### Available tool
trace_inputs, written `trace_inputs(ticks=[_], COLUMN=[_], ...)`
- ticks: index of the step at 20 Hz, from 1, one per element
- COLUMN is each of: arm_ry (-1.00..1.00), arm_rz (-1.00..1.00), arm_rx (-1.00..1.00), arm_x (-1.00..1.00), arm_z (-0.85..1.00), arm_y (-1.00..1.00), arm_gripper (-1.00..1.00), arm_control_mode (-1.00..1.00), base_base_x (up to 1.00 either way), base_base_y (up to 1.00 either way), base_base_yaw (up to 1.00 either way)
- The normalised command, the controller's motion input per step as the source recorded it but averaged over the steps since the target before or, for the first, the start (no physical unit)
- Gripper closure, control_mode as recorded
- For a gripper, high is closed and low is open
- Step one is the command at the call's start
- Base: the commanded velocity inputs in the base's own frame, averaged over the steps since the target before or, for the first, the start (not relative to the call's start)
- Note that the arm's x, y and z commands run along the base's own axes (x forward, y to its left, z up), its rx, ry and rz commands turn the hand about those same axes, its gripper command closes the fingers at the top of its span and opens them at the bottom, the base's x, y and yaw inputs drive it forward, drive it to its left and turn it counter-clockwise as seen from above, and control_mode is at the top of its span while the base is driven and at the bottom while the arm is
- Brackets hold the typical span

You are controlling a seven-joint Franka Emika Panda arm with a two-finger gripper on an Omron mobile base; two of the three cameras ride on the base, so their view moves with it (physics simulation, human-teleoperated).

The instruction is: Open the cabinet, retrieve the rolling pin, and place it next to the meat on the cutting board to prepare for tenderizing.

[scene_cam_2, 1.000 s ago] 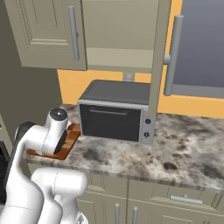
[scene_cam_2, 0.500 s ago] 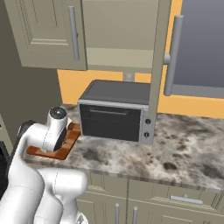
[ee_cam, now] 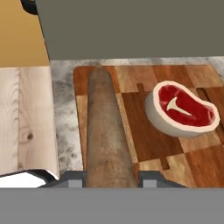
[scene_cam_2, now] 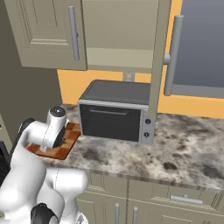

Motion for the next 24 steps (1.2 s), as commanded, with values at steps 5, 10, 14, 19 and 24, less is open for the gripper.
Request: trace_inputs(ticks=[5,10,14,19,24], arm_ry=[-0.03,-0.05,-0.06,-0.09,-0.10], arm_rz=[0.05,0.03,0.03,0.03,0.02], arm_rx=[0.00,0.00,0.00,0.00,0.00], arm_x=[0.09,0.10,0.06,0.02,0.00], arm_z=[-0.31,-0.30,-0.29,-0.15,-0.01], arm_y=[0.05,0.00,0.05,0.00,0.00], arm_gripper=[1.00,1.00,-1.00,-1.00,-1.00], arm_control_mode=[-1.00,-1.00,-1.00,-1.00,-1.00], base_base_x=[0.00,0.00,0.00,0.00,0.00], base_base_y=[0.00,0.00,0.00,0.00,0.00], base_base_yaw=[0.00,0.00,0.00,0.00,0.00])
